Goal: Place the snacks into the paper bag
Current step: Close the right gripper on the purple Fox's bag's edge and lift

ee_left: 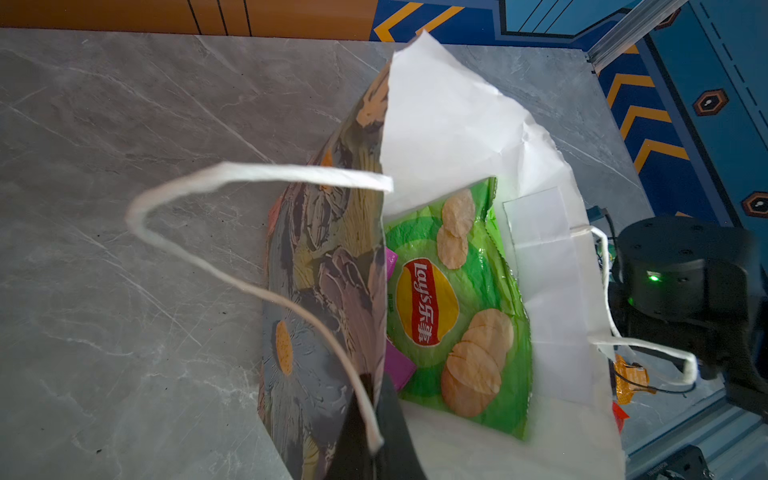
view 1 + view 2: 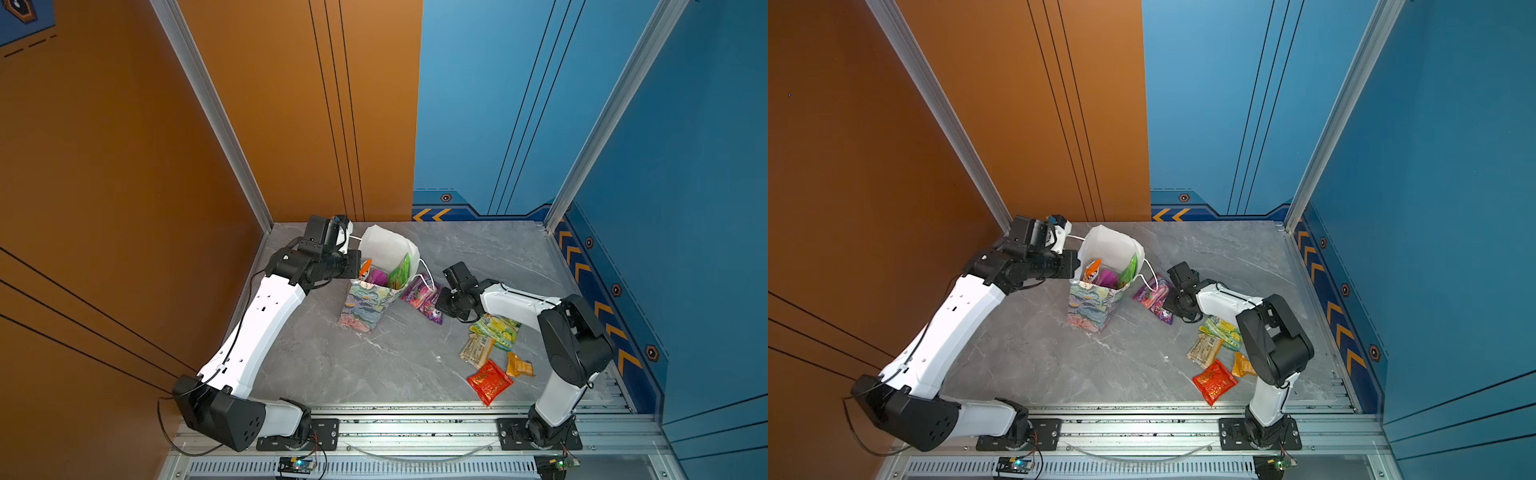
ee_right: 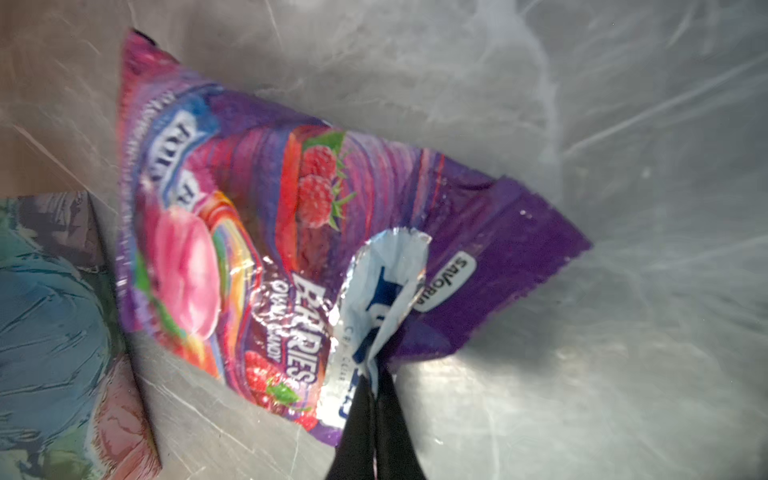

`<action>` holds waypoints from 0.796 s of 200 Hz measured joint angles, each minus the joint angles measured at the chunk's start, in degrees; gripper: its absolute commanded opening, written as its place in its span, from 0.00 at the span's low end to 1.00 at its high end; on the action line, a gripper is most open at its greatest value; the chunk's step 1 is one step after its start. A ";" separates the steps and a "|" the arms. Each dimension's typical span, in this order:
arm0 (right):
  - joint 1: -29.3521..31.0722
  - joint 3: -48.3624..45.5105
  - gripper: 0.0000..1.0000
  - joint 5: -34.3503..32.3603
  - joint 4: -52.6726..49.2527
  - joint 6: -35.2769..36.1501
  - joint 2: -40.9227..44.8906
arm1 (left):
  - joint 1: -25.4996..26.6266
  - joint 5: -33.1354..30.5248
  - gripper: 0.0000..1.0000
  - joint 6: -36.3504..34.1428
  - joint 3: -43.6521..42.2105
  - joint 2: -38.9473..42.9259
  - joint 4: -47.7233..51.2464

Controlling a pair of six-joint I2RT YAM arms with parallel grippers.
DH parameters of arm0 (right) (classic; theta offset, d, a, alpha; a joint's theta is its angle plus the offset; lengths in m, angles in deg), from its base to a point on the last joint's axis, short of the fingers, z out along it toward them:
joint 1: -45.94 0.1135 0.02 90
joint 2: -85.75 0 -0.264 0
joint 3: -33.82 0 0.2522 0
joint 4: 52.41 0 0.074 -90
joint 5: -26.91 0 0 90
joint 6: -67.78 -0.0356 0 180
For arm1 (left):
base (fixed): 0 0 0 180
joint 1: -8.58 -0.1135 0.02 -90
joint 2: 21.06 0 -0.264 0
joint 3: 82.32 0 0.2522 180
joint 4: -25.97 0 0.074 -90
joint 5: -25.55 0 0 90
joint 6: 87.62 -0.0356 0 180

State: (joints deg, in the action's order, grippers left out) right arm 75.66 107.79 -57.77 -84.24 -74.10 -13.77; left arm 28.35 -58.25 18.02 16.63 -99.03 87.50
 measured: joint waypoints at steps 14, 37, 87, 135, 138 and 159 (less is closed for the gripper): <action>0.09 -0.63 0.00 -0.63 -0.04 0.00 2.27 | 0.00 0.02 0.04 0.00 0.00 0.00 -0.02; 0.46 -0.66 0.00 -0.70 -0.35 0.02 3.98 | 0.00 0.00 0.04 0.00 0.00 0.00 0.00; 1.01 -0.66 0.00 -1.27 -2.03 0.04 6.91 | 0.00 -0.17 0.04 0.00 0.00 0.00 0.00; 1.01 -0.59 0.00 -3.56 -4.92 0.94 13.29 | 0.00 -0.17 0.04 0.00 0.00 0.00 0.00; 1.03 -0.57 0.00 -3.74 -5.11 1.07 13.60 | 0.00 -0.17 0.04 0.00 0.00 0.00 -0.02; 1.11 -0.46 0.00 -4.61 -6.34 1.53 15.23 | 0.00 -0.17 0.04 0.00 0.00 0.00 0.00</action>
State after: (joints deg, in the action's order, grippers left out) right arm 76.77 107.33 -62.38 -90.58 -72.57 1.46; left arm 28.35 -58.43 18.02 16.63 -99.03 87.50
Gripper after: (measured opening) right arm 0.047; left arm 0.047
